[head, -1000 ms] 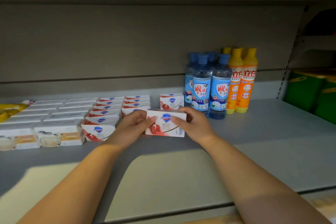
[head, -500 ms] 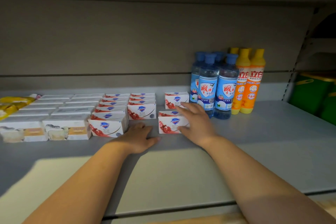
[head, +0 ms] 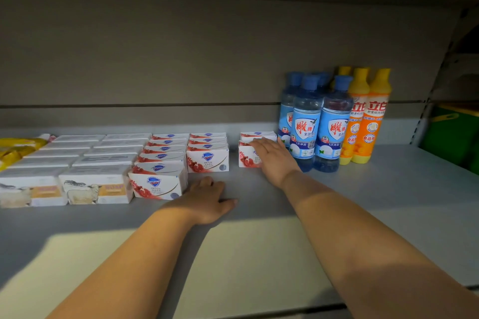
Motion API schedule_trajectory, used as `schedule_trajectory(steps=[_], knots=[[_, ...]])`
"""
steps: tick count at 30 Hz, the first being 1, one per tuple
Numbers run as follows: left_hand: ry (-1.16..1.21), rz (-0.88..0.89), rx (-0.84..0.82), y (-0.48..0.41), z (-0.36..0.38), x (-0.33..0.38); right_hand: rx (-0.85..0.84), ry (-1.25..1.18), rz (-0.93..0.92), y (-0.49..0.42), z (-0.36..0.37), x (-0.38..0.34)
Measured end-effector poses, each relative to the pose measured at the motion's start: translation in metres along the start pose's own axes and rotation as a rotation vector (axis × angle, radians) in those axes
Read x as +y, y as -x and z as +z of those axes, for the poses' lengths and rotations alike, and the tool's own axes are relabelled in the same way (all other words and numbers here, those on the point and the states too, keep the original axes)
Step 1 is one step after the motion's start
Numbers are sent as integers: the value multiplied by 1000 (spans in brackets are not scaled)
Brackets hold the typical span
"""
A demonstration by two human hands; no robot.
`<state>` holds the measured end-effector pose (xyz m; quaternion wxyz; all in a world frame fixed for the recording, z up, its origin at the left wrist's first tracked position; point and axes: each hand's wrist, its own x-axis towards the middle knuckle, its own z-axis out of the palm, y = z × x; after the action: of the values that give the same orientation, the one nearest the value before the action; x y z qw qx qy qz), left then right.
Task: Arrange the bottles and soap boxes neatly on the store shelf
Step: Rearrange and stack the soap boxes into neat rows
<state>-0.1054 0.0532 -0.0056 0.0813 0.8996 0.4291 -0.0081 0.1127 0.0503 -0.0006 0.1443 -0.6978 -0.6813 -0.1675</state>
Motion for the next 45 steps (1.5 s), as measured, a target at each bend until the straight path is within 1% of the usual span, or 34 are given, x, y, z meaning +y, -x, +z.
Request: schedule_trajectory(steps=[3,7,15,18,21,23,25,26,27,29,30,32,33,38,40,42,44,45], knots=[[19,9,-3,1,0,0,3,10,19,-4,4,6],[35,13,-3,1,-1,0,25,120,32,-6,11,9],[35,12,-2,0,1,0,-30,42,40,-17,12,14],[31,0,-1,-1,1,1,-34,42,26,-18,13,14],[20,-17,-5,-1,1,2,-23,94,43,-18,18,14],[20,-25,-7,-1,0,3,48,161,-9,-17,16,10],[15,-32,-12,-1,1,4,206,222,-194,-16,14,-2],[6,-33,-16,-1,1,4,269,189,-271,-17,15,-10],[-1,-35,-19,-2,1,4,303,96,-314,-19,16,-18],[-9,-37,-23,-3,1,4,235,-107,-296,-22,18,-37],[-9,-36,-24,-3,2,3,169,-156,-287,-25,21,-43],[-4,-33,-26,-4,3,2,66,-180,-275,-31,27,-47],[-4,-31,-28,-4,3,2,51,-197,-273,-32,27,-47],[-26,-50,-36,-5,4,2,152,-280,-290,-20,19,-47],[-30,-57,-32,-5,3,3,131,-359,-212,-11,17,-49],[-9,-55,-11,-3,2,3,87,-485,-65,-1,14,-47],[88,-70,52,-1,0,3,85,-612,81,10,9,-43],[179,-93,90,1,-1,3,88,-690,138,17,5,-41]])
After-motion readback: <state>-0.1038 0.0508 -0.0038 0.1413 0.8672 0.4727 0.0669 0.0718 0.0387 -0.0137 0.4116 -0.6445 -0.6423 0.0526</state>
